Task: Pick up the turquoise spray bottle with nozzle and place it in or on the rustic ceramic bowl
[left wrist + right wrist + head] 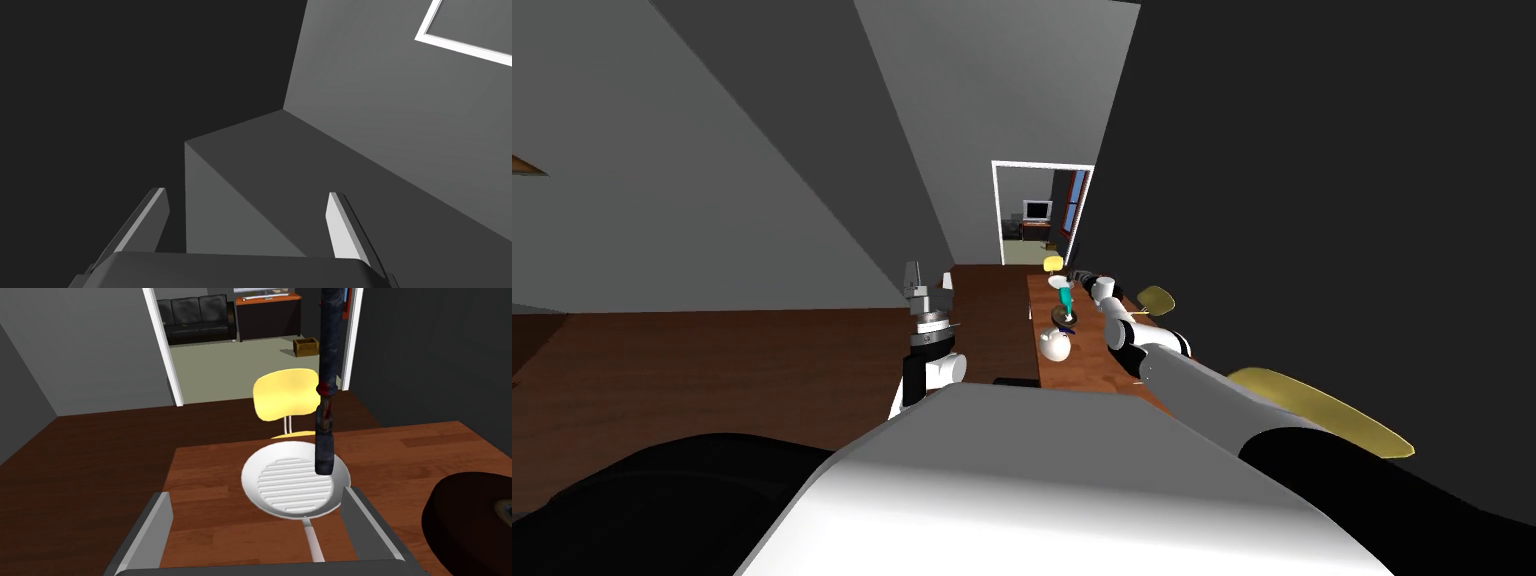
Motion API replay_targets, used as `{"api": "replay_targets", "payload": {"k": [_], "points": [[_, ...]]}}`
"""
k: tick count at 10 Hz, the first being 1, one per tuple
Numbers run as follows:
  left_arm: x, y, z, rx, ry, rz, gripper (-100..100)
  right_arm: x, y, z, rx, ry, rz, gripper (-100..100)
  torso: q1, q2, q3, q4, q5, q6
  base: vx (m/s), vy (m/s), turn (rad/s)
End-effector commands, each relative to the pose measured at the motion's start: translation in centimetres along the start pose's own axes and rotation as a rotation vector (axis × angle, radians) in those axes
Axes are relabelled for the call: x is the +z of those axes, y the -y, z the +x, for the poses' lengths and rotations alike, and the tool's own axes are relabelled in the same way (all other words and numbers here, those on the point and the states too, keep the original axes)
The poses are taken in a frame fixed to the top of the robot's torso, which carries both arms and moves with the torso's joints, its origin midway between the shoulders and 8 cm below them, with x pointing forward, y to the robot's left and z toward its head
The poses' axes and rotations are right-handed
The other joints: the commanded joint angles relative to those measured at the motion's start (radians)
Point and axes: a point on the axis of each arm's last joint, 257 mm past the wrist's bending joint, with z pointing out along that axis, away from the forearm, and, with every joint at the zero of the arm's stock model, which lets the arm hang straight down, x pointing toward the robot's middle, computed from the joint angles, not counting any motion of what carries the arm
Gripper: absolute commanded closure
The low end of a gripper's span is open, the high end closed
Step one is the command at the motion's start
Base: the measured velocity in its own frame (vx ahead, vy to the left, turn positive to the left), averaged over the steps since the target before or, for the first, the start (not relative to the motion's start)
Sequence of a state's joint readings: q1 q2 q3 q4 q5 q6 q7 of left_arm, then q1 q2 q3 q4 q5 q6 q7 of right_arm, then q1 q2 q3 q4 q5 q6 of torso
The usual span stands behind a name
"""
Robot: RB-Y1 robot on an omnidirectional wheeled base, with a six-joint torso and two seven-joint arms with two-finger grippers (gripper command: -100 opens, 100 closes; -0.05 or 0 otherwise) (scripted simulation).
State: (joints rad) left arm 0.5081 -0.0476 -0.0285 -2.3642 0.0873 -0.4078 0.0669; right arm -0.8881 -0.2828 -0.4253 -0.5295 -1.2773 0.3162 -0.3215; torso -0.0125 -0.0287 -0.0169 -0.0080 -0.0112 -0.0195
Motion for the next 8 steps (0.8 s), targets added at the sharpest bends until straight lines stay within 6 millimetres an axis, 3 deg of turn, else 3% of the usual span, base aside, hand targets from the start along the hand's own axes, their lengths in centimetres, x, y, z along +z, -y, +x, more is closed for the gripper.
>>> {"api": "replay_targets", "payload": {"k": [1,2,4,6,8], "points": [[0.0,0.0,0.0,0.0,0.0,0.0,0,0.0,0.5,1.1,0.005,-0.017,0.012,-100,0.0,0.0,0.0,0.0,0.0,0.0,0.062,0.063,-0.036],[0.0,0.0,0.0,0.0,0.0,0.0,0,0.0,0.5,1.1,0.008,-0.017,0.012,-100,-0.001,0.002,0.001,0.0,0.0,-0.001,0.016,0.017,0.051],[0.0,0.0,0.0,0.0,0.0,0.0,0,-0.3,1.4,2.0,-0.014,-0.025,0.061,-100,-0.001,0.001,0.001,0.001,0.0,0.001,0.109,0.097,-0.351],[0.0,0.0,0.0,0.0,0.0,0.0,0,-0.3,1.5,2.9,-0.003,-0.041,0.063,-100,-0.003,0.002,0.001,0.0,0.0,-0.001,0.022,0.025,-0.015],[0.0,0.0,0.0,0.0,0.0,0.0,0,-0.8,2.9,4.4,-0.02,-0.059,0.121,-100,-0.003,0.001,0.001,0.001,-0.001,0.001,0.105,0.085,-0.36]]}}
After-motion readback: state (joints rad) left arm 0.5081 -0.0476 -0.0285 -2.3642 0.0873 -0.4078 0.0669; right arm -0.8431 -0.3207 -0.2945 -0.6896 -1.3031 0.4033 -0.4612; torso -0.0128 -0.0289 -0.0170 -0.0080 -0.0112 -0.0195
